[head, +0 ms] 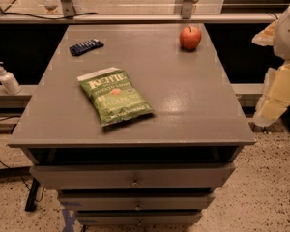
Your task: Move apple near green jalapeno chip bag
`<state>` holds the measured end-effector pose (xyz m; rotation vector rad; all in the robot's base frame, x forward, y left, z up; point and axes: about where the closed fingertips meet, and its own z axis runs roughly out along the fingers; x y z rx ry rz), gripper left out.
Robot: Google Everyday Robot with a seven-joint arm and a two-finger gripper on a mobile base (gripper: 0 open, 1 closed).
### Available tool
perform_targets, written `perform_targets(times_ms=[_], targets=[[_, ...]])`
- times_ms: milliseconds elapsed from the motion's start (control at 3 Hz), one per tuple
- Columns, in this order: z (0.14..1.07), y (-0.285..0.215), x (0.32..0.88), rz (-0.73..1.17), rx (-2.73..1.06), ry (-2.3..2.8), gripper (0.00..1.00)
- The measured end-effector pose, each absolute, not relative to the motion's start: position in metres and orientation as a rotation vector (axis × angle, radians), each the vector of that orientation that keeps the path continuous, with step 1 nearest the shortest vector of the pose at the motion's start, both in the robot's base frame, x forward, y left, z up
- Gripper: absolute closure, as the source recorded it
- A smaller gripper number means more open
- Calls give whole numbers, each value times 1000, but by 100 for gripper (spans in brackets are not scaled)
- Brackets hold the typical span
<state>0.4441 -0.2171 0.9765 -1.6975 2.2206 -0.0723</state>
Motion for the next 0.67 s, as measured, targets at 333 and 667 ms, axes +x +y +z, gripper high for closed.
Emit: perform_targets(times_ms=[333,667], targets=[[973,-224,472,-2,-1621,2156,0],[970,-234,513,75,-1493,2092,0]])
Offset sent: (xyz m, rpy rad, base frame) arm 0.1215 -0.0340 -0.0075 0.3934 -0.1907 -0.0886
